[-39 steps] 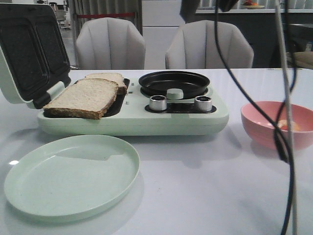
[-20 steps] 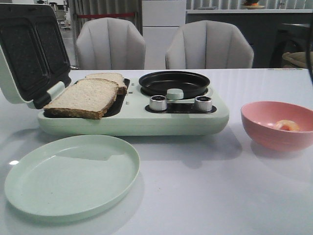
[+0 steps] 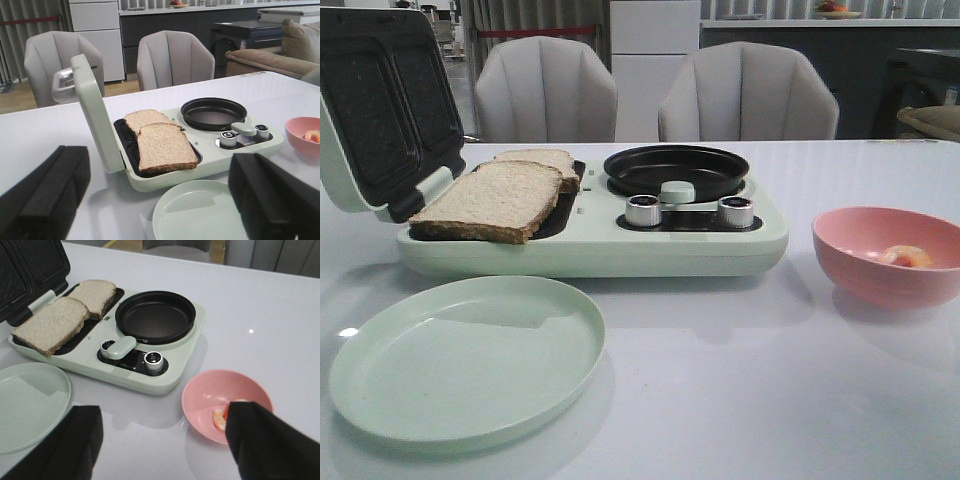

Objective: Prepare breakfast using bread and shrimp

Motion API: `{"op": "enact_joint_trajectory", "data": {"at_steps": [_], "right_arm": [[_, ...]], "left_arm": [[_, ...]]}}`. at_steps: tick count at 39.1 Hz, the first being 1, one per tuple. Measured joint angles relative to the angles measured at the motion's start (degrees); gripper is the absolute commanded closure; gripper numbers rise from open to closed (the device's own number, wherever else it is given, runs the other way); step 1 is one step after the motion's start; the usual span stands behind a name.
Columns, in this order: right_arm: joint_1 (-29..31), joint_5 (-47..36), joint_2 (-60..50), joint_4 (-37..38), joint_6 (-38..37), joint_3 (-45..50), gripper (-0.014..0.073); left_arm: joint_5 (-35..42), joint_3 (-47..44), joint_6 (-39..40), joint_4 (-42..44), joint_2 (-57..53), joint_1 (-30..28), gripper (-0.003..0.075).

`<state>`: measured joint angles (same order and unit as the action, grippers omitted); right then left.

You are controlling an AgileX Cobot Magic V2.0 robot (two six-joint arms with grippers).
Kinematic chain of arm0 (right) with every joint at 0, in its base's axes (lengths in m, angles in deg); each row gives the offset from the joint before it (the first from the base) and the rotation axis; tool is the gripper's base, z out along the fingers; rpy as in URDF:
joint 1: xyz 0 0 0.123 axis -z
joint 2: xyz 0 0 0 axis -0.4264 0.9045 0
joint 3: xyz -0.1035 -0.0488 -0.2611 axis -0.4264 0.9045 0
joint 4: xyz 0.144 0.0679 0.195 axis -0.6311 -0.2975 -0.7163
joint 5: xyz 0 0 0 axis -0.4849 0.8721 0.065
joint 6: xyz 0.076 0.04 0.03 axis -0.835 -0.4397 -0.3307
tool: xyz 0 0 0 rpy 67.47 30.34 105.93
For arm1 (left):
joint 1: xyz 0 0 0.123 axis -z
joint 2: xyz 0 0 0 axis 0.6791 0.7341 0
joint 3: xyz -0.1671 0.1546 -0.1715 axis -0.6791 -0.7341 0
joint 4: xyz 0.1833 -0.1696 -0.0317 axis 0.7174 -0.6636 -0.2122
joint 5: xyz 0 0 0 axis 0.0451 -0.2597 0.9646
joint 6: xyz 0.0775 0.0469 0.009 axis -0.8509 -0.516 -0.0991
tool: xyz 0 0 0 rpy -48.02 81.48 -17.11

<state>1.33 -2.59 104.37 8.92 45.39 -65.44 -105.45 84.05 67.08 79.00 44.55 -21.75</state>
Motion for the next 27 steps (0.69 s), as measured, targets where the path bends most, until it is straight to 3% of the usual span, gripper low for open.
{"op": "enact_joint_trajectory", "data": {"at_steps": [13, 27], "right_arm": [[0.00, -6.38, -24.22, -1.49, -0.10, 15.28, -0.0011], [0.00, -7.34, -28.13, -1.49, -0.10, 21.83, -0.0011]], "left_arm": [[0.12, 0.00, 0.00, 0.00, 0.00, 0.00, 0.0102], [0.12, 0.00, 0.00, -2.50, 0.00, 0.00, 0.0102]]}}
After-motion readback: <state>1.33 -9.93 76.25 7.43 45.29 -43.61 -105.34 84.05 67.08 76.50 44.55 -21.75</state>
